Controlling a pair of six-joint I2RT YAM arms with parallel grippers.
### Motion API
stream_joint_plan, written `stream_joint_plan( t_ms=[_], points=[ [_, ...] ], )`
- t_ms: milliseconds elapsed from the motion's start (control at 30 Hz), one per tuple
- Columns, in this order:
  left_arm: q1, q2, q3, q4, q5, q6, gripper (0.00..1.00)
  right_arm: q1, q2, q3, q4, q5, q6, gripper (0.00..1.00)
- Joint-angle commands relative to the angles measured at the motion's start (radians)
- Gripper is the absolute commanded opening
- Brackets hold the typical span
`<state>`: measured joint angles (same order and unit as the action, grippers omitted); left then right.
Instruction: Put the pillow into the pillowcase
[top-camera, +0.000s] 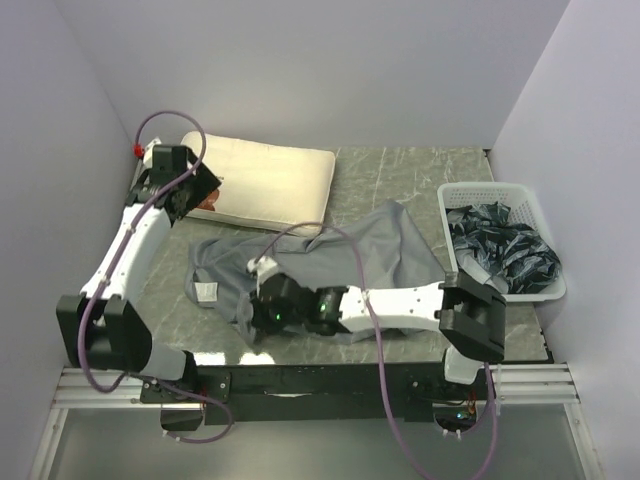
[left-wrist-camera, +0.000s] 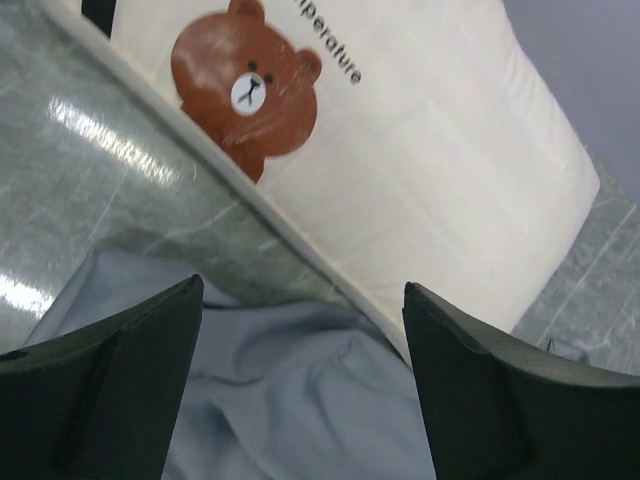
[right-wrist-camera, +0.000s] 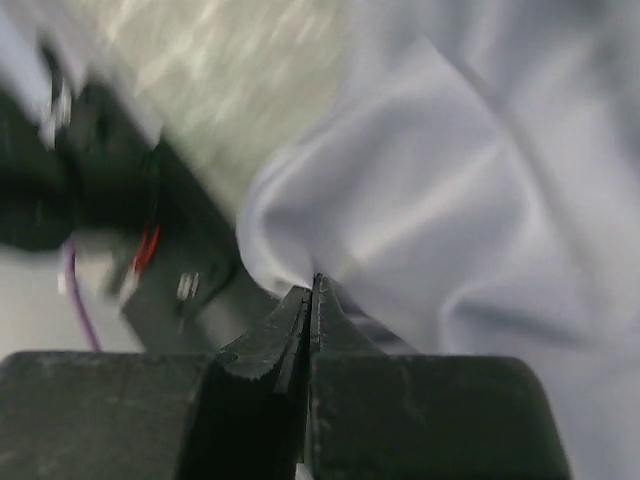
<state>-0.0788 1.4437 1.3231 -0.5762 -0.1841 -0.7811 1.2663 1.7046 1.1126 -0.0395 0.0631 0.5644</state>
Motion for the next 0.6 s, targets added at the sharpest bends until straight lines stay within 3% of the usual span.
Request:
stream_joint_plan(
  t_ms=[0,100,133,167,333,433,567],
  points=[
    [0.002,-0.158,-0.120,0.029,0.051,-0.049,0.86,0.125,0.009,-0.062,0.015,0.047,0.006,0.02],
    [0.002,-0.236,-0.168,0.015,0.078,-0.050,0.87,0.192,0.047,-0.057,-0.032,0.098,-0.003,0.16],
    [0.002,-0.253,-0.177,0.012,0.089,-0.044,0.89,0.205,0.053,-0.056,-0.043,0.113,-0.008,0.28],
    [0.002,-0.269,-0.183,0.007,0.094,-0.041,0.90,0.214,0.050,-0.050,-0.069,0.116,-0.017,0.35],
    [0.024,-0.338,-0.183,-0.016,0.123,-0.030,0.95,0.217,-0.057,-0.022,-0.134,0.148,-0.084,0.62],
    [0.045,-0.350,-0.162,-0.040,0.152,-0.021,0.97,0.216,-0.109,0.024,-0.178,0.176,-0.136,0.74],
    [0.073,-0.374,-0.113,-0.065,0.160,-0.014,0.98,0.202,-0.106,0.119,-0.236,0.219,-0.207,0.76]
  ],
)
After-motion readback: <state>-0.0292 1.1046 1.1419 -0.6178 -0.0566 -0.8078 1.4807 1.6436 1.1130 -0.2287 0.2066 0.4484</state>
